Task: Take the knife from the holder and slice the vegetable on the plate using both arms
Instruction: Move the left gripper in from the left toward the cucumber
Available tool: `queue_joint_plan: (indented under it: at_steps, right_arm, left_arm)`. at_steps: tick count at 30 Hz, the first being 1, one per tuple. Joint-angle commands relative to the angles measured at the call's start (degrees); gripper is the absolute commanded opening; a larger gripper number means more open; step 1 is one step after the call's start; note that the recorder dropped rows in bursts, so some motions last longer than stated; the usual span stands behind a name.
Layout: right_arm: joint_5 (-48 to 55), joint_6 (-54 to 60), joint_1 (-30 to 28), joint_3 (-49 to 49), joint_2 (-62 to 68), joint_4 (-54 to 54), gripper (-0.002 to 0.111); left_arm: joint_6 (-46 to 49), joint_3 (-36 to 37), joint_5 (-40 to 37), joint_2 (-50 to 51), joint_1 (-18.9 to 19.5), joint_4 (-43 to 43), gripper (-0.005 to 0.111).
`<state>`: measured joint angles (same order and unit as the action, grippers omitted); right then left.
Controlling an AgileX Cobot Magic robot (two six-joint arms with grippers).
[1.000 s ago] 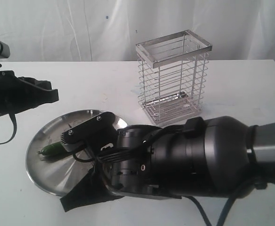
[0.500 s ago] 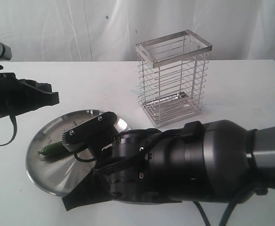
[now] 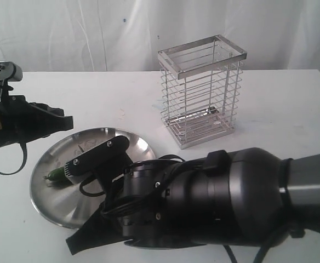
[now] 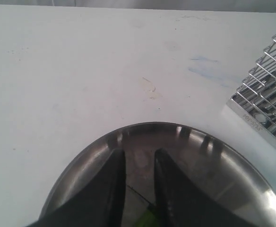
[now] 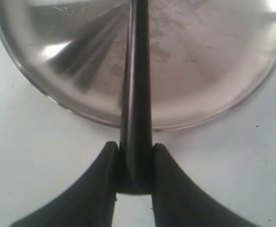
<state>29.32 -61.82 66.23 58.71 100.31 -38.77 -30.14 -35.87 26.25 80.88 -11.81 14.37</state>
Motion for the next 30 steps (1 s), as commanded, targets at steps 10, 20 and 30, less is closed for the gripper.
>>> queue_joint_plan:
  at_steps: [10,20,30]
  right_arm:
    - [-1.6,-0.3,0.6,-0.1,3.6,-1.1,0.0]
    - [-2.1,-0.3,0.6,-0.1,3.6,-1.1,0.0]
    - [-2.2,-0.1,0.6,-0.1,3.7,-0.7,0.0]
  left_arm:
    - [-0.9,-0.3,0.3,-0.2,-0.3,2.1,0.028]
    - [-1.6,-0.3,4.7,8.4,-0.3,2.8,0.028]
    - [-1.1,-8.9,-5.8,13.9,-0.3,3.6,0.0]
